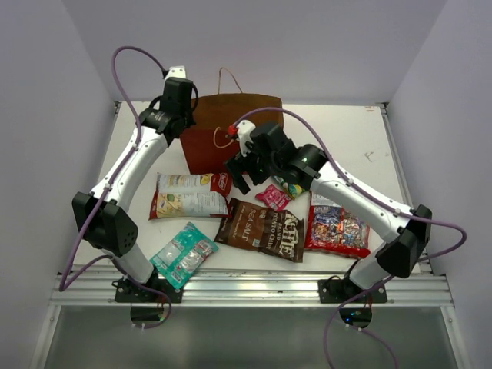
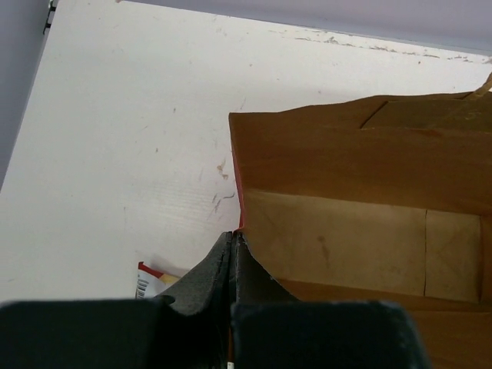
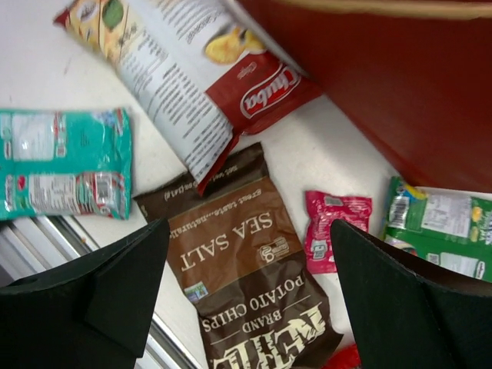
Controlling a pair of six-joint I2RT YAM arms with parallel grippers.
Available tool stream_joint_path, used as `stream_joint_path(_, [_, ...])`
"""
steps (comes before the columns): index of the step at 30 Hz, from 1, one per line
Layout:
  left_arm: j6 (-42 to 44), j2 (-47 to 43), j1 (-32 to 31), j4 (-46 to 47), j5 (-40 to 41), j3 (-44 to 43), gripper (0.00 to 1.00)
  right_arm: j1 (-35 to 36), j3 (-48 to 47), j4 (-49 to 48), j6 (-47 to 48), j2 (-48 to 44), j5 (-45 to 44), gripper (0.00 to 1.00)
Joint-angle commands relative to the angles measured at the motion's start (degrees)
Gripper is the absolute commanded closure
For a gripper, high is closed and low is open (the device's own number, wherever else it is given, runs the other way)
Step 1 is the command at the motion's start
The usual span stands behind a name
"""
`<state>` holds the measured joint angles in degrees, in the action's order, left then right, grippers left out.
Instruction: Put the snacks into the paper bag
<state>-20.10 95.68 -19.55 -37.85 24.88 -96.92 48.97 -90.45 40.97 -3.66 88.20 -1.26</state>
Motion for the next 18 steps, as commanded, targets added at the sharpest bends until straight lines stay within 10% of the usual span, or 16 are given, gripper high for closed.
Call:
stream_joint_path(1, [1.2, -0.05, 0.04, -0.91, 2.45, -0.98, 1.0, 2.44, 2.82, -3.09, 5.31, 1.88, 3.54, 0.11])
stream_joint_path(18, [1.38, -0.23, 0.04, -3.46, -0.01, -1.69, 1.0, 8.86, 14.07, -17.31, 5.6, 9.35, 2.93, 0.15])
